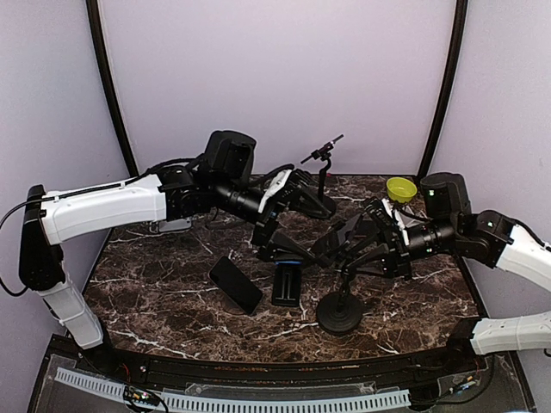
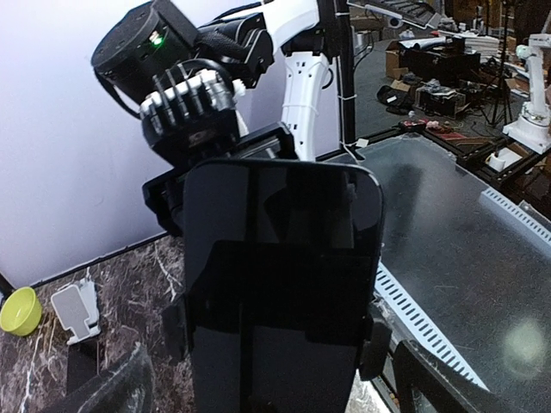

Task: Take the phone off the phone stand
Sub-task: Pass from the right arm to the left

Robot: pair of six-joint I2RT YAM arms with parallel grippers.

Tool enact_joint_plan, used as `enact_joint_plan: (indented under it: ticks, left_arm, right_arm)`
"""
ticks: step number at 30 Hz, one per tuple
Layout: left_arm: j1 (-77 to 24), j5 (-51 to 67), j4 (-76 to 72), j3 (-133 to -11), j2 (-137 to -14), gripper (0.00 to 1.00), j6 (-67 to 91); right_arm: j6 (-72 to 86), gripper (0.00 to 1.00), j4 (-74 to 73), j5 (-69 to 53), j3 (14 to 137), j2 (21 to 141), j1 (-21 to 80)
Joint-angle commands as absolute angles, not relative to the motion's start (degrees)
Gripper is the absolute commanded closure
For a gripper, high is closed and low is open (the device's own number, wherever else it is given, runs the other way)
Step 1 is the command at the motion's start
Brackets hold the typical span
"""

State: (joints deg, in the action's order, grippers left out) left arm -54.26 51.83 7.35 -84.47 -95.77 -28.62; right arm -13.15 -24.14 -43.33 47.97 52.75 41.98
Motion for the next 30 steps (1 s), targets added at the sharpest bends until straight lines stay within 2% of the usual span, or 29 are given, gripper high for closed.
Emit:
enact_joint_plan:
  ticks: [1,21,30]
  left_arm:
    - [-55.0,58.9,9.9,-87.6,-96.4,0.01,-30.6]
    - [-55.7,56.6,12.9,-88.9,-100.1,0.01,-28.5]
    - [-57.0,59.1,12.3,-88.5,-99.7,0.01,-28.1]
  right_arm:
    - [-15.3,1.00,-17.1,-48.5,52.4,51.7,41.7]
    - [-16.4,1.00,-18.4,-51.9,54.9,51.6,41.7]
    - [-16.9,1.00,-18.5,-51.4,55.0,52.0,41.7]
